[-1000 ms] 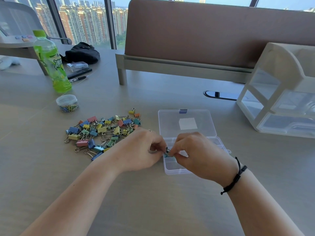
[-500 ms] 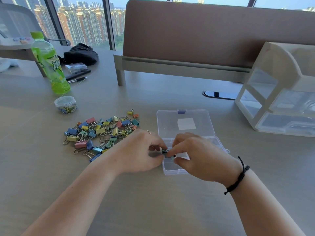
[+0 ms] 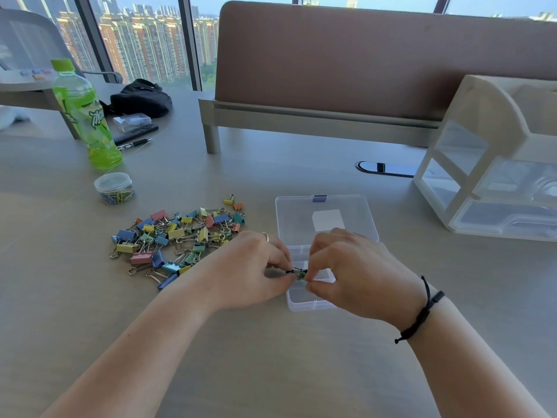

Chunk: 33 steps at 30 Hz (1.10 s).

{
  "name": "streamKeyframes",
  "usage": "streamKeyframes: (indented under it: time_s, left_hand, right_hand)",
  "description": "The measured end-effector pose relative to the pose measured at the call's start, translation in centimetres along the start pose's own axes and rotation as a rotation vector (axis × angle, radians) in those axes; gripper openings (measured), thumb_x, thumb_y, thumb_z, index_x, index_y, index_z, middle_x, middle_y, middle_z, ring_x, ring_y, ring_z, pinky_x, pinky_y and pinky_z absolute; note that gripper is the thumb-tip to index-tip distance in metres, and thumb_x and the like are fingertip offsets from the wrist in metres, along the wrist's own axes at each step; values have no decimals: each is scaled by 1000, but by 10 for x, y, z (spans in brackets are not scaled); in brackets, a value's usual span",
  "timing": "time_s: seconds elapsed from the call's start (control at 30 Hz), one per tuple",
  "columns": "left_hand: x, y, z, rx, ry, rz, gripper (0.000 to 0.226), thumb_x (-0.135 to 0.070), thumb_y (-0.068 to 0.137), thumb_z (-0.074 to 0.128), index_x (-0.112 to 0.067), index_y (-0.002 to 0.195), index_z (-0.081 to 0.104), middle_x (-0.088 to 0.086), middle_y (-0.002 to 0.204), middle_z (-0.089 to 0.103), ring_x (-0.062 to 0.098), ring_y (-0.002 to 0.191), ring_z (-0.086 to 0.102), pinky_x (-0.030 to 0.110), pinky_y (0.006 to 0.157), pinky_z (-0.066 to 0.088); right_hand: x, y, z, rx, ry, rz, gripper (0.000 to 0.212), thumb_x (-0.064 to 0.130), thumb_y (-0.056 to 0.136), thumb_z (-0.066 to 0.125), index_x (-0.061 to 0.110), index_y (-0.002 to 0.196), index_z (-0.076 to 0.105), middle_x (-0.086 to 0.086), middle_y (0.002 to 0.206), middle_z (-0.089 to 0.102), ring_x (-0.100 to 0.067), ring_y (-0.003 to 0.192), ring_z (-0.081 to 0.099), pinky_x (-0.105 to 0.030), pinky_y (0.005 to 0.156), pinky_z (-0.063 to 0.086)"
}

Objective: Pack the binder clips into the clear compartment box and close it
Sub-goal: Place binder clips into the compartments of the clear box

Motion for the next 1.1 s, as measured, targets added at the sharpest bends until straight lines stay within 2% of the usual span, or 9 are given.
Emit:
streamKeyframes:
  time_s: [0.1,0.2,0.4,0.53,0.63,0.77,0.87,0.93,1.1]
  left_hand:
    - [3,1,2,7,-2,-9,21,-37,85,67,-21,88,79,-16,92,67,4,80,65,30,77,51]
    - [2,1,1,-7,18,-8,18,-35,86,70,-21,87,79,-16,92,68,2,81,64,26,77,50]
    - [2,-4,0,-60,2,-39,29,-45,82,70,-27,104,74,-14,86,67,1,82,63,29,76,54]
    - [5,-5,0,-95,-48,-71,46,-47,79,76,-27,119,68,-14,96,66,-2,87,64,27,83,56]
    - [7,-3,2,-68,-10,-53,43,-50,79,75,-24,114,74,-9,114,69,-1,92,65,24,86,54]
    - [6,-2,4,-42,74,-26,39,-53,83,70,-24,107,77,-5,125,68,1,109,63,20,95,47]
    - [2,-1,5,-31,123,0,53,-67,83,55,-24,103,78,-4,120,71,4,110,65,31,91,53]
    - [-2,-3,4,-22,201,-2,50,-67,87,52,-28,107,76,-11,123,68,5,113,62,34,88,54]
    - [-15,-6,1,14,481,24,49,-63,98,33,-35,118,68,-22,126,61,9,107,54,31,72,51]
  right_hand:
    - [3,0,0,-20,-23,-2,18,46,92,55,36,96,69,18,103,57,-6,99,47,-7,61,20]
    - [2,0,1,-21,-18,3,15,43,92,55,38,98,67,18,102,58,-4,98,47,-7,60,19]
    - [-8,-6,9,-38,131,92,12,40,88,62,36,97,69,25,83,53,6,79,45,-14,69,35]
    - [-11,-10,8,-89,208,129,14,38,84,69,36,97,65,29,79,53,8,83,51,-13,75,42]
    - [-13,-10,9,-115,247,143,18,37,83,70,34,99,63,21,88,64,1,91,56,-22,80,47]
    - [-12,-7,15,-106,217,119,24,40,86,66,33,108,66,20,94,63,0,93,52,-20,81,44]
    - [-10,-5,18,-116,199,107,26,47,88,63,31,107,70,19,93,60,-3,93,50,-22,80,45]
    - [-11,-5,19,-128,195,116,25,48,89,62,30,103,72,17,91,60,-5,91,51,-27,80,46]
    - [-6,-3,19,-142,93,85,29,50,91,55,26,90,73,10,84,61,-12,84,54,-33,73,48]
Point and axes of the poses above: each hand's wrist, its own y-axis towards the middle knuckle, its own z-axis out of the palm, x = y × z, the point moved 6 cm from there along y, towards the middle knuckle
